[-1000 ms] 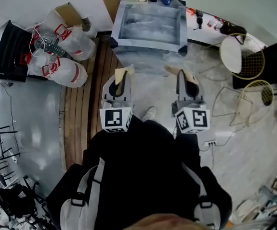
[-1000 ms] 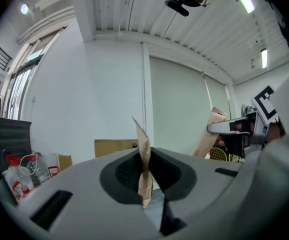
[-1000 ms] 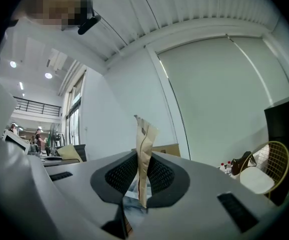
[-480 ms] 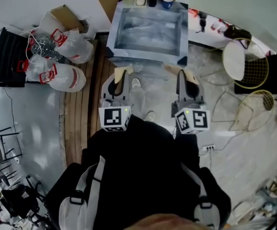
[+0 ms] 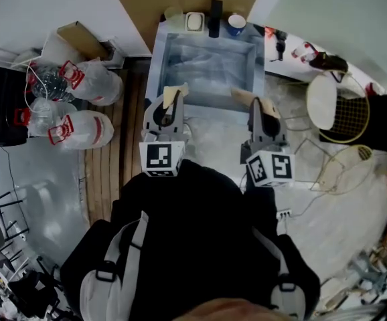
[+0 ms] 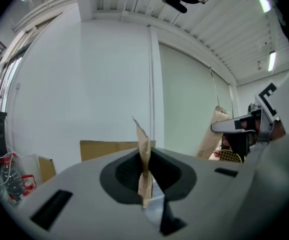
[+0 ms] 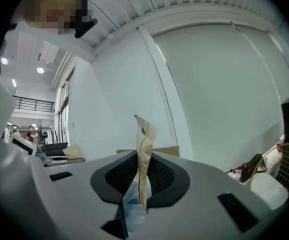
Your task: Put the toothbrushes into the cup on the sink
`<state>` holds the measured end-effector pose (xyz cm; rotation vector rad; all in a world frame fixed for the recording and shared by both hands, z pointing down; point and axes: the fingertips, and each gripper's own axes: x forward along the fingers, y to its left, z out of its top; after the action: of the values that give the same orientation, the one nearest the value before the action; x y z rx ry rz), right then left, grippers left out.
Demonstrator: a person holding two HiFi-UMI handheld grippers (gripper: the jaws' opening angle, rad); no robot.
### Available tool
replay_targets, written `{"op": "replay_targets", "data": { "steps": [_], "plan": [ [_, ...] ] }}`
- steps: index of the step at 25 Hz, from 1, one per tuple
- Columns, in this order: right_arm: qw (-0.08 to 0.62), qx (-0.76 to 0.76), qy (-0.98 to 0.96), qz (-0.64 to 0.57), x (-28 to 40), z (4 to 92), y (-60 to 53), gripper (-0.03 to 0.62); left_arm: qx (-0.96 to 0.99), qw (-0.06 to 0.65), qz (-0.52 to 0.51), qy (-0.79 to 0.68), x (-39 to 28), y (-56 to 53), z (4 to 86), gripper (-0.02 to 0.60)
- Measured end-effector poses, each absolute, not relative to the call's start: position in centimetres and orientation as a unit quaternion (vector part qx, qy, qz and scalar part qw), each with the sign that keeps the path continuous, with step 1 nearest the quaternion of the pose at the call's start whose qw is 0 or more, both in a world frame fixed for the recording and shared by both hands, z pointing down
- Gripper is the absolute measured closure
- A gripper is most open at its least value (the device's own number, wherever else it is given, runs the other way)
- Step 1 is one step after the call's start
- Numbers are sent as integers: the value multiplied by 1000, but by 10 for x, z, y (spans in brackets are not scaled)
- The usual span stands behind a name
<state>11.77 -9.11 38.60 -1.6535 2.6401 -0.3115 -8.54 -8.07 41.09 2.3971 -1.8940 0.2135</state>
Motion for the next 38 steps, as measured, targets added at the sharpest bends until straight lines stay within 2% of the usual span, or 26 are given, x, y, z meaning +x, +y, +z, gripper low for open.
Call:
{"op": "replay_targets", "data": {
  "steps": [16,38],
  "plan": [
    [-13,-541,833,-115,59,399,-214,545,789,50,43,-610,-145,-235,411,551],
    [-29,-525,839,-141,98,421,-277,545,730,59,86,-675,-180,-414,452,551]
  ]
}}
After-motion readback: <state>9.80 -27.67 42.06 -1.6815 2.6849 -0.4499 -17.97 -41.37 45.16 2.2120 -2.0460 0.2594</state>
